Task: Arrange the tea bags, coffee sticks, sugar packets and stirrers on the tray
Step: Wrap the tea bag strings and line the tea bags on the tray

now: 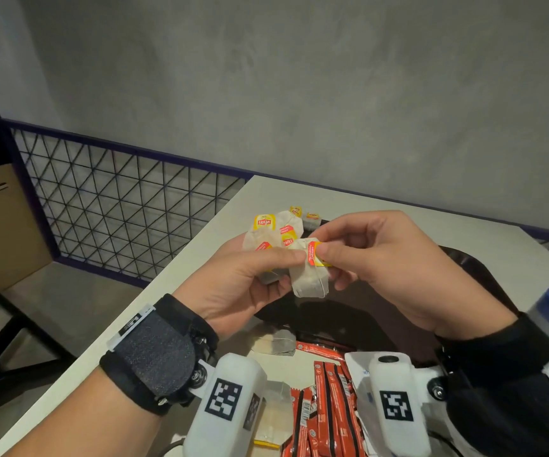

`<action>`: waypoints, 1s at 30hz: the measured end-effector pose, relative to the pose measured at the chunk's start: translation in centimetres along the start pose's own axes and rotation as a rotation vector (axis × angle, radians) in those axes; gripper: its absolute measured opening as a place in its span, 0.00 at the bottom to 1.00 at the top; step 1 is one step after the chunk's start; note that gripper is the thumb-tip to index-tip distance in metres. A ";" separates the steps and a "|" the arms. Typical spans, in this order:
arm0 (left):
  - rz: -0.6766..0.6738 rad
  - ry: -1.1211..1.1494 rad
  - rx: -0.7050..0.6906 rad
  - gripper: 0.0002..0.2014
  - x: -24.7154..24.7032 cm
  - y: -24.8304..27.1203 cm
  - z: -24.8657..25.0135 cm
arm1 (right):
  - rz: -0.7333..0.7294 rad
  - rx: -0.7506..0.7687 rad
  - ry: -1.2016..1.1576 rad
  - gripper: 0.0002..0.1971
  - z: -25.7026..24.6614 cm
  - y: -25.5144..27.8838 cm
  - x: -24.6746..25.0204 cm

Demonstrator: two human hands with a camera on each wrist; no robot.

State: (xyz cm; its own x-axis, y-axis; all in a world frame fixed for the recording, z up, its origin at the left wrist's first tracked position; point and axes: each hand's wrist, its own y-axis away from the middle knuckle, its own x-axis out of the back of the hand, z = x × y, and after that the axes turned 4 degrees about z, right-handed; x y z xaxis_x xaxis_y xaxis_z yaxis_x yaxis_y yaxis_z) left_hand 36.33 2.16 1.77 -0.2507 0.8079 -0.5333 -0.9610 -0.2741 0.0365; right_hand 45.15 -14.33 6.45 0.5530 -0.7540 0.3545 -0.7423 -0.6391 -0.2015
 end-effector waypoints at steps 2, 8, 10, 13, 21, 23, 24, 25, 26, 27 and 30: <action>0.037 -0.009 -0.003 0.22 0.2 -0.2 -0.1 | 0.029 0.005 -0.004 0.04 0.1 -0.1 -0.1; 0.076 -0.038 0.000 0.17 0.3 -0.4 -0.2 | 0.035 0.051 0.101 0.03 -0.1 0.1 0.0; 0.056 -0.088 0.003 0.19 0.3 -0.3 -0.2 | 0.056 0.092 0.140 0.03 -0.1 0.2 0.1; 0.040 -0.136 0.013 0.17 0.3 -0.2 -0.2 | 0.045 0.125 0.161 0.06 -0.1 0.1 0.2; 0.039 -0.147 0.008 0.24 0.8 -0.6 -0.4 | 0.049 0.112 0.057 0.06 0.2 -0.1 0.4; 0.036 -0.153 0.000 0.26 0.8 -0.6 -0.4 | 0.040 0.109 0.050 0.06 0.2 -0.1 0.5; 0.031 -0.157 -0.004 0.26 0.8 -0.6 -0.4 | 0.035 0.107 0.043 0.06 0.2 -0.1 0.5; 0.025 -0.159 -0.008 0.24 0.7 -0.6 -0.4 | 0.031 0.105 0.044 0.07 0.3 -0.1 0.5; 0.021 -0.160 -0.010 0.23 0.7 -0.6 -0.4 | 0.023 0.104 0.052 0.07 0.4 -0.1 0.5; 0.020 -0.161 -0.015 0.23 0.7 -0.6 -0.4 | 0.011 0.103 0.067 0.07 0.4 -0.1 0.5; 0.018 -0.172 -0.027 0.25 0.6 -0.5 -0.3 | -0.030 0.097 0.099 0.07 0.7 -0.2 0.3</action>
State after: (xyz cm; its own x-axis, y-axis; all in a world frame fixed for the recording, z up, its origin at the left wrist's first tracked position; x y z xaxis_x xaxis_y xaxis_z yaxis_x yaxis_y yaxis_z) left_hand 36.70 2.61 1.15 -0.2861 0.8794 -0.3806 -0.9534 -0.3011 0.0209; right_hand 45.72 -14.58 6.00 0.5311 -0.7186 0.4490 -0.6830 -0.6766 -0.2750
